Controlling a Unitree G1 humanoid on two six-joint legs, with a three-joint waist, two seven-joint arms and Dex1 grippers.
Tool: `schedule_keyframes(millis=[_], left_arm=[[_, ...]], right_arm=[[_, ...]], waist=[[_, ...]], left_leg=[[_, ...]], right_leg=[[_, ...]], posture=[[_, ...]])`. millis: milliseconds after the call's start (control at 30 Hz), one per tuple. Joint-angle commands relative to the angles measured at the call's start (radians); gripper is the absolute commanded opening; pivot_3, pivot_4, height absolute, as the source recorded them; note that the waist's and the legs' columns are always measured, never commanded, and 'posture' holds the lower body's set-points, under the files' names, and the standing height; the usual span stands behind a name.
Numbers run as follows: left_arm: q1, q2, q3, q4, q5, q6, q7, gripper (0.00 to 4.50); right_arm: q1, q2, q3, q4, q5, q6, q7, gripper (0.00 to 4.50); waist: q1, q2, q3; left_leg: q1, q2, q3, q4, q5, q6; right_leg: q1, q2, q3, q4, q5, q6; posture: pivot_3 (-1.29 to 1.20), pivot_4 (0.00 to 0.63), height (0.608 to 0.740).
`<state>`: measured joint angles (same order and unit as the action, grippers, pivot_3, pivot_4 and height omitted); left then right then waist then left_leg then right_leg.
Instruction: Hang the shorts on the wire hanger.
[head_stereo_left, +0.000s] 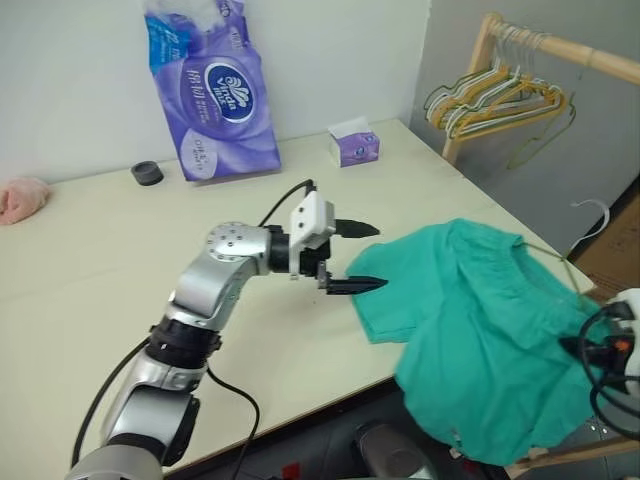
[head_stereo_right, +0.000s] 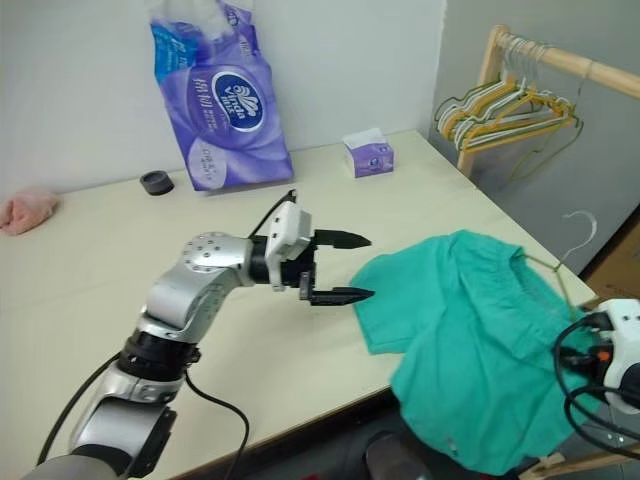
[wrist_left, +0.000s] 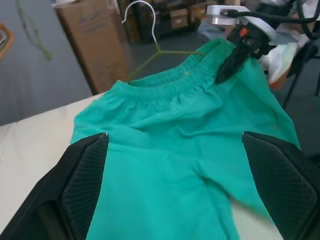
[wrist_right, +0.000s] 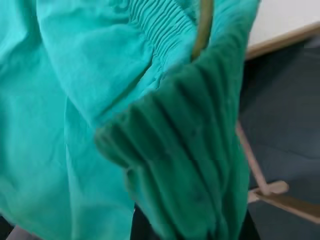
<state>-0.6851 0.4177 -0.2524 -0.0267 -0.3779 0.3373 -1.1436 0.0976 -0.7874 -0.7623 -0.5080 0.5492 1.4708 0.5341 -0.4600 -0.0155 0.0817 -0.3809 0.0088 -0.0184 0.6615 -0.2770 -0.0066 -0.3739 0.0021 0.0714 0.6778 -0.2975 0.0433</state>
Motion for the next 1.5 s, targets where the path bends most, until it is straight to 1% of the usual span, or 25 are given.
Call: schedule_keyframes(millis=[33,167,333,400,500,667,767,867,967,1133,1233,1333,1500], left_arm=[[-0.063,-0.065,-0.032,0.024,0.053,-0.046,0.044,4.48],[-0.119,-0.158,-0.068,0.048,0.094,-0.049,0.092,4.48],[-0.181,-0.236,-0.096,0.088,0.129,-0.041,0.120,4.48],[-0.210,-0.264,-0.094,0.107,0.134,-0.034,0.135,4.48],[-0.242,-0.294,-0.089,0.126,0.139,-0.034,0.147,4.48],[-0.257,-0.309,-0.091,0.135,0.149,-0.044,0.147,4.48],[-0.267,-0.321,-0.089,0.149,0.155,-0.055,0.151,4.48],[-0.279,-0.333,-0.092,0.165,0.161,-0.069,0.151,4.48],[-0.298,-0.345,-0.095,0.181,0.158,-0.077,0.134,4.48],[-0.332,-0.362,-0.097,0.214,0.148,-0.071,0.097,4.48],[-0.354,-0.369,-0.097,0.238,0.141,-0.068,0.064,4.48],[-0.399,-0.385,-0.082,0.291,0.123,-0.058,0.022,4.48],[-0.496,-0.426,-0.047,0.424,0.115,-0.078,0.006,4.48]], right_arm=[[-0.097,-0.057,-0.064,0.086,-0.072,-0.046,-0.075,0.00],[-0.213,-0.107,-0.073,0.206,-0.130,-0.108,-0.134,0.00],[-0.346,-0.175,-0.023,0.348,-0.189,-0.192,-0.187,0.00],[-0.386,-0.200,-0.002,0.380,-0.199,-0.216,-0.191,0.00],[-0.429,-0.222,0.018,0.412,-0.207,-0.235,-0.196,0.00],[-0.488,-0.235,0.041,0.458,-0.217,-0.256,-0.210,0.00],[-0.550,-0.233,0.036,0.494,-0.230,-0.242,-0.246,0.00],[-0.623,-0.220,0.004,0.525,-0.233,-0.162,-0.294,0.00],[-0.671,-0.212,-0.019,0.534,-0.239,-0.098,-0.329,0.00],[-0.724,-0.163,-0.040,0.477,-0.233,0.051,-0.354,0.00],[-0.747,-0.125,-0.056,0.440,-0.246,0.105,-0.371,0.00],[-0.769,-0.097,-0.061,0.415,-0.264,0.137,-0.383,0.00],[-0.825,-0.064,-0.074,0.411,-0.281,0.144,-0.398,0.00]], waist=[[-0.016,0.001,0.003],[-0.035,-0.001,0.015],[-0.043,0.001,0.034],[-0.046,-0.001,0.042],[-0.048,0.002,0.051],[-0.050,0.004,0.057],[-0.052,0.007,0.061],[-0.060,0.010,0.068],[-0.060,0.009,0.072],[-0.063,0.008,0.075],[-0.067,0.008,0.075],[-0.068,0.008,0.076],[-0.072,0.007,0.079]], left_leg=[[0.000,0.000,0.000,0.000,-0.001,0.001],[0.000,-0.001,0.002,0.000,-0.003,0.003],[0.001,-0.002,0.004,0.000,-0.003,0.003],[0.001,-0.002,0.005,0.000,-0.003,0.003],[0.001,-0.002,0.006,0.000,-0.003,0.003],[0.001,-0.002,0.006,0.000,-0.003,0.003],[0.001,-0.002,0.007,0.000,-0.003,0.003],[0.002,-0.004,0.009,0.000,-0.003,0.003],[0.002,-0.005,0.009,0.000,-0.003,0.003],[0.003,-0.006,0.014,-0.001,-0.003,0.003],[0.004,-0.007,0.019,-0.001,-0.003,0.004],[0.004,-0.007,0.021,-0.001,-0.004,0.004],[0.004,-0.010,0.023,-0.001,-0.005,0.005]], right_leg=[[0.000,0.000,0.000,-0.001,-0.001,0.001],[0.001,-0.001,0.002,-0.002,-0.001,0.002],[0.001,-0.002,0.003,-0.002,-0.002,0.002],[0.001,-0.002,0.004,-0.002,-0.001,0.002],[0.001,-0.002,0.005,-0.002,-0.001,0.003],[0.001,-0.002,0.005,-0.002,-0.002,0.003],[0.001,-0.002,0.006,-0.002,-0.002,0.003],[0.001,-0.003,0.008,-0.001,-0.002,0.004],[0.001,-0.005,0.008,-0.001,-0.003,0.005],[0.000,-0.005,0.014,-0.001,-0.002,0.007],[0.000,-0.006,0.018,-0.001,-0.002,0.009],[0.000,-0.006,0.021,-0.002,-0.002,0.010],[-0.001,-0.007,0.025,-0.003,-0.002,0.013]], posture=[[-0.59,0.109,0.740],[-0.58,0.127,0.740],[-0.57,0.143,0.740],[-0.56,0.149,0.740],[-0.56,0.154,0.740],[-0.55,0.160,0.740],[-0.56,0.162,0.740],[-0.57,0.164,0.740],[-0.57,0.168,0.740],[-0.58,0.174,0.740],[-0.58,0.174,0.740],[-0.58,0.173,0.740],[-0.59,0.170,0.740]])
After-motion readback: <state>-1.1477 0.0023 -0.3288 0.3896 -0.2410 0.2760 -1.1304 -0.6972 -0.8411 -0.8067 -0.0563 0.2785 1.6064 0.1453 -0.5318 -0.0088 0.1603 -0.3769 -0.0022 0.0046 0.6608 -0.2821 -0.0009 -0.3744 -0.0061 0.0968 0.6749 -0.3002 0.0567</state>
